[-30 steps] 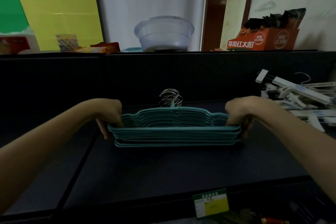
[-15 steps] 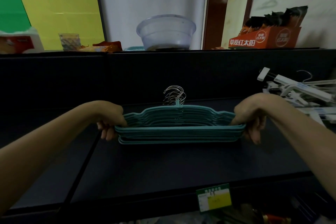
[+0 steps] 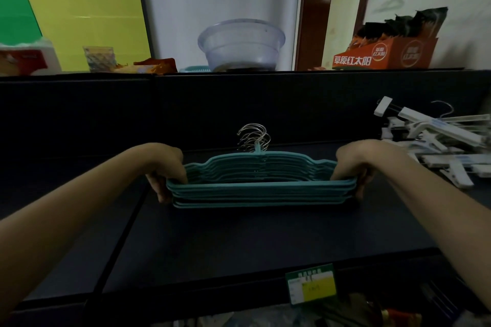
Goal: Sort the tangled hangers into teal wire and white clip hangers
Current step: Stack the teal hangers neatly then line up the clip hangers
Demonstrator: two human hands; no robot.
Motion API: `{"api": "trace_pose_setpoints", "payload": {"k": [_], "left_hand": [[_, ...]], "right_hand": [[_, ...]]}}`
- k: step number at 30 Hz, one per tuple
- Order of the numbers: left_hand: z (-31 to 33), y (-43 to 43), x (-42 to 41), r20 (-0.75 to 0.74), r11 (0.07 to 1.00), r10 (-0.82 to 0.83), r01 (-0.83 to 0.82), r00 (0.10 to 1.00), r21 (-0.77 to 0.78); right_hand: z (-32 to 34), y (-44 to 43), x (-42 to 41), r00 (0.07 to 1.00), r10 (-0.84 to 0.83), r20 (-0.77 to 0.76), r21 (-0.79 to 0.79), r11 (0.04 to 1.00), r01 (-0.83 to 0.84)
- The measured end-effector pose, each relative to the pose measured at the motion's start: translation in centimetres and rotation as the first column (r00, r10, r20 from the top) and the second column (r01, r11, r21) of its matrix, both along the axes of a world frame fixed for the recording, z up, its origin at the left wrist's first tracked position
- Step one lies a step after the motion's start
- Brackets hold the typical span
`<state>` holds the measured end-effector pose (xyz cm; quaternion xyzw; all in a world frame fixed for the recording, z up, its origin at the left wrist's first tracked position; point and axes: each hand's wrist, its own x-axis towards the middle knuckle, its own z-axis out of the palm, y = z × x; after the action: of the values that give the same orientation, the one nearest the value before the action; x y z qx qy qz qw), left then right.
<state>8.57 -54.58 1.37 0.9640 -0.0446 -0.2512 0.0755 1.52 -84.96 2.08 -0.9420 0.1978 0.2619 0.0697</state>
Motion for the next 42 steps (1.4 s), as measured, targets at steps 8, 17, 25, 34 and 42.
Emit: {"api": "trace_pose_setpoints", "payload": {"k": [8, 17, 25, 34, 42], "left_hand": [[0.1, -1.3, -0.7, 0.077, 0.990, -0.083, 0.073, 0.994, 0.119], [-0.3, -0.7, 0.0, 0.053, 0.999, 0.001, -0.003, 0.999, 0.034], [-0.3, -0.6, -0.1, 0.051, 0.999, -0.002, 0.005, 0.999, -0.052], [-0.4, -0.2, -0.3, 0.108, 1.000, -0.005, 0.005, 0.994, -0.002], [-1.0, -0.2, -0.1, 0.361, 0.951, -0.292, 0.230, 0.885, 0.206]], "right_hand": [[-0.3, -0.2, -0.7, 0.992, 0.031, 0.123, -0.071, 0.997, -0.022], [-0.3, -0.1, -0.7, 0.988, 0.004, 0.155, -0.011, 1.000, -0.002], [-0.3, 0.3, -0.5, 0.981, 0.001, 0.193, 0.015, 1.000, -0.004], [-0.1, 1.1, -0.5, 0.981, 0.062, 0.183, -0.122, 0.992, -0.040], [-0.8, 1.4, -0.8, 0.897, 0.328, 0.297, -0.340, 0.914, -0.221]]}}
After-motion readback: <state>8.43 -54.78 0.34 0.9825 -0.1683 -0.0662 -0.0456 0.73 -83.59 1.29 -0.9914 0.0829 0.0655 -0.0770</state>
